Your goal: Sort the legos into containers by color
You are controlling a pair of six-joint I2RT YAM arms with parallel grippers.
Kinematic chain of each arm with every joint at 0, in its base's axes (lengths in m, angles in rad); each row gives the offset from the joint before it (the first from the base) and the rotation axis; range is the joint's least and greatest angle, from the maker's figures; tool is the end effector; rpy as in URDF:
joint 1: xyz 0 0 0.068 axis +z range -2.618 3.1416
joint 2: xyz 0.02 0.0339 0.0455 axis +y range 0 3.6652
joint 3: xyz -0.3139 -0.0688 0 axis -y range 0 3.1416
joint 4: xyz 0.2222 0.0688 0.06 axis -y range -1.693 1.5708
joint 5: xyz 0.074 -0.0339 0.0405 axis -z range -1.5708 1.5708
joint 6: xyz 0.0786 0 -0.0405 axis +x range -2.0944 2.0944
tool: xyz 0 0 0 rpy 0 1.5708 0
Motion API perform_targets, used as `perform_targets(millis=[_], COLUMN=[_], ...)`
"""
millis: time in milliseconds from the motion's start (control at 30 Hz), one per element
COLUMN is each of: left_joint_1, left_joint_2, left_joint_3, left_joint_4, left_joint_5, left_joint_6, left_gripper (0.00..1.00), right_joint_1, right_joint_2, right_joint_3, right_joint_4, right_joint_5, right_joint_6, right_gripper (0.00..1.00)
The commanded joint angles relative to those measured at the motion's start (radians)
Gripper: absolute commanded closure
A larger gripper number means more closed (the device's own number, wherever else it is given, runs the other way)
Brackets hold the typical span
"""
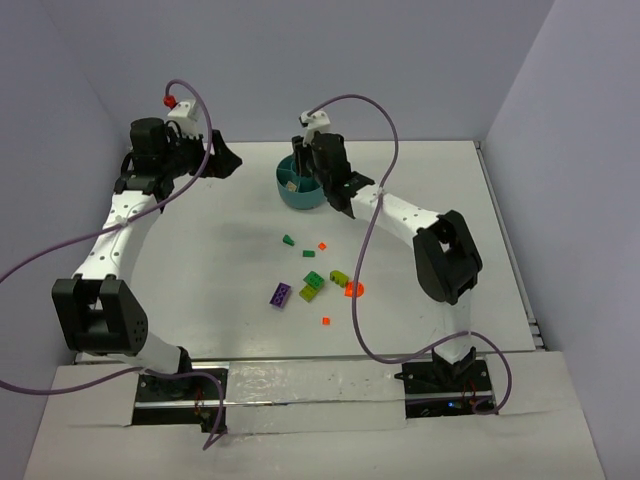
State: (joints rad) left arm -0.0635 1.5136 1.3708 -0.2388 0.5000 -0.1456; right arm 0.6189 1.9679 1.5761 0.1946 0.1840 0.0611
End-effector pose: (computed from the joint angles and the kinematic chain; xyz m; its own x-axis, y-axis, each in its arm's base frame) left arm 0.3601 -0.0607 0.4014 -0.4402 -0.0996 -0.8923 0.4405 0.8420 -0.3113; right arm 0.4303 0.2888 0.3439 -0.1852 -0.0582 -0.9810 -0.4137 0.9101 0.0241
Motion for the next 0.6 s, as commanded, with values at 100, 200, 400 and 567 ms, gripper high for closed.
perform_targets(millis=[100,200,400,567], left_joint_1=[0.005,0.005,0.005,0.007], left_joint_2=[0.003,0.005,0.007,0.016], left_joint_3=[0.022,0.023,0.030,0.045], left_joint_4=[0.015,0.014,-0.002,-0.017], left_joint_5=[-0.009,-0.010,-0.010,-0.014], left_joint_6=[-0.022,-0.021,0.000,0.003], left_gripper=[0.01,0.01,0.01,0.01], right_joint_1=[0.002,0.000,-0.002,-0.008], right_joint_2=[0.061,0.092,0.144,0.179], right_joint_3=[0.010,0.037,0.106,0.132], right_joint_4=[0.164,0.171,0.146,0.150], right_joint_5=[0.088,0.083,0.057,0.060], right_joint_6=[-0.029,-0.021,0.006,0.007], right_gripper=[1.00,1.00,1.00,1.00])
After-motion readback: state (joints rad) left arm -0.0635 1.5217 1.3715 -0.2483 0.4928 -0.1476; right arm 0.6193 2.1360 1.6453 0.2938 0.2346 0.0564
